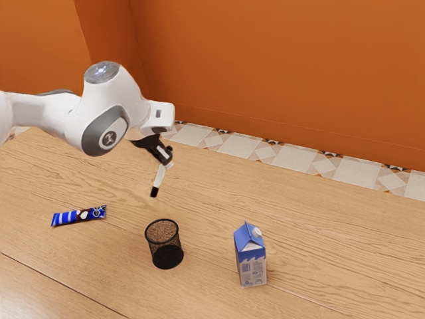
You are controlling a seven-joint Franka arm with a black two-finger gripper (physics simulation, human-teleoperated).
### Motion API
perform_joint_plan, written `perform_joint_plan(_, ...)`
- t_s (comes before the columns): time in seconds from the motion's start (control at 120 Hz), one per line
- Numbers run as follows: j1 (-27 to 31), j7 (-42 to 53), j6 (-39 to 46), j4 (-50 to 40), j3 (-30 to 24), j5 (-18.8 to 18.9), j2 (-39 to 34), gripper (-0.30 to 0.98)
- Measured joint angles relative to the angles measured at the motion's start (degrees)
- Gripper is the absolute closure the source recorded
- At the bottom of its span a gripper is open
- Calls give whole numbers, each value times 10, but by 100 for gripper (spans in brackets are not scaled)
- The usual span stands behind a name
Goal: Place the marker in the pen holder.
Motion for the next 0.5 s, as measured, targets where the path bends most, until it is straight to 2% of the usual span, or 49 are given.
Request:
perform_joint_plan(0.2,17,-31,88,-89,-30,-1,-66,77)
perform_joint_plan(0.5,30,-97,127,-184,-76,-8,-122,77)
